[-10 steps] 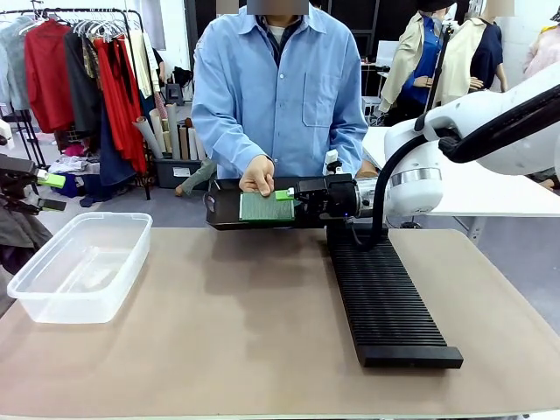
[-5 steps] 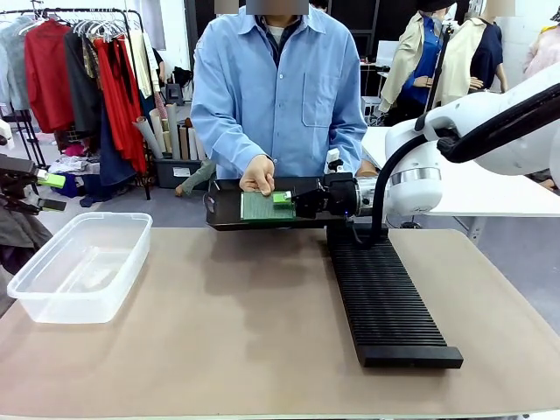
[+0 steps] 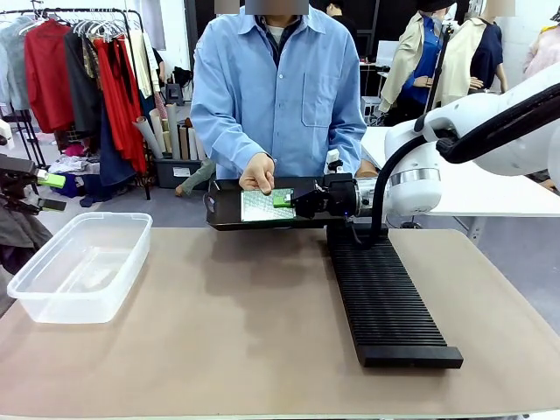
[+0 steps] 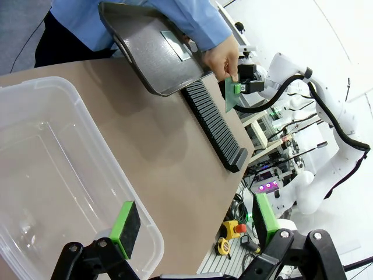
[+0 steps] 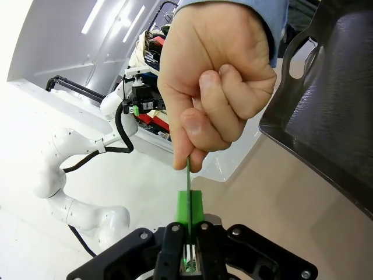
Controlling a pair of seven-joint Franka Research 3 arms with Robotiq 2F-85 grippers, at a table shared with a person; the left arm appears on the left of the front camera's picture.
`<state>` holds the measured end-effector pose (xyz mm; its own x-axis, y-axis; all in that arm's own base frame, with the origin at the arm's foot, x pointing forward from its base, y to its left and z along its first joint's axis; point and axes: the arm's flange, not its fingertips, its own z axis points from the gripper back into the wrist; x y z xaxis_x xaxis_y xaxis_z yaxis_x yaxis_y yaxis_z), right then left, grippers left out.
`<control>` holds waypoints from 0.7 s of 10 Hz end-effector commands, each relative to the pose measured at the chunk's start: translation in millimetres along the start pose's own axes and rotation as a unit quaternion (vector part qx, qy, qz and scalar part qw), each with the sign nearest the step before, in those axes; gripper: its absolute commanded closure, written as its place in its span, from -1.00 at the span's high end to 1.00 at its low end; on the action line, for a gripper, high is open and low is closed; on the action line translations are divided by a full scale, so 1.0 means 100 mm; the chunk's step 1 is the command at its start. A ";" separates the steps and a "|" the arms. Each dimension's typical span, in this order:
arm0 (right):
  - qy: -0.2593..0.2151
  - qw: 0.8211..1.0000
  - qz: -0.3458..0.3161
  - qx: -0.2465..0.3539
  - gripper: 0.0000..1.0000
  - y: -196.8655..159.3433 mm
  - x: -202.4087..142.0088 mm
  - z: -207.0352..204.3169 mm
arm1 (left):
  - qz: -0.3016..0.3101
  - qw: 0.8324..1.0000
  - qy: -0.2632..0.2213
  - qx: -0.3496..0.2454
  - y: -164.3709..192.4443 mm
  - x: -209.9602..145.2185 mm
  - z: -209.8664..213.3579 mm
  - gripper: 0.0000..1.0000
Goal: Sort PCBs into racks and boxes based on the side picked up.
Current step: Pick up the Blank PCB handed by the Human, then if the short side of the Blank PCB is picked up, insert it into the PCB Rack ; if the long side is picked up, place it in the Organizing box.
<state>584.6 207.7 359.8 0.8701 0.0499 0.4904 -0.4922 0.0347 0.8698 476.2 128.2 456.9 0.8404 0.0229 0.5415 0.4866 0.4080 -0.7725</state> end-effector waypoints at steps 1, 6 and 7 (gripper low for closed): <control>0.019 1.000 -0.011 -0.011 -1.00 -0.01 0.08 -0.02 | 0.000 1.000 -0.001 0.000 -0.01 0.00 0.00 1.00; 0.000 1.000 0.000 0.000 -1.00 0.00 0.00 0.00 | 0.000 1.000 -0.001 0.000 -0.01 0.00 0.00 1.00; 0.000 1.000 0.000 0.000 -1.00 0.00 0.00 0.00 | 0.000 1.000 -0.001 0.000 -0.01 0.00 0.00 1.00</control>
<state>584.4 207.0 358.8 0.8720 0.0553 0.4863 -0.4886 0.0390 0.8716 476.2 128.2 456.9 0.8404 0.0229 0.5415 0.4866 0.4080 -0.7725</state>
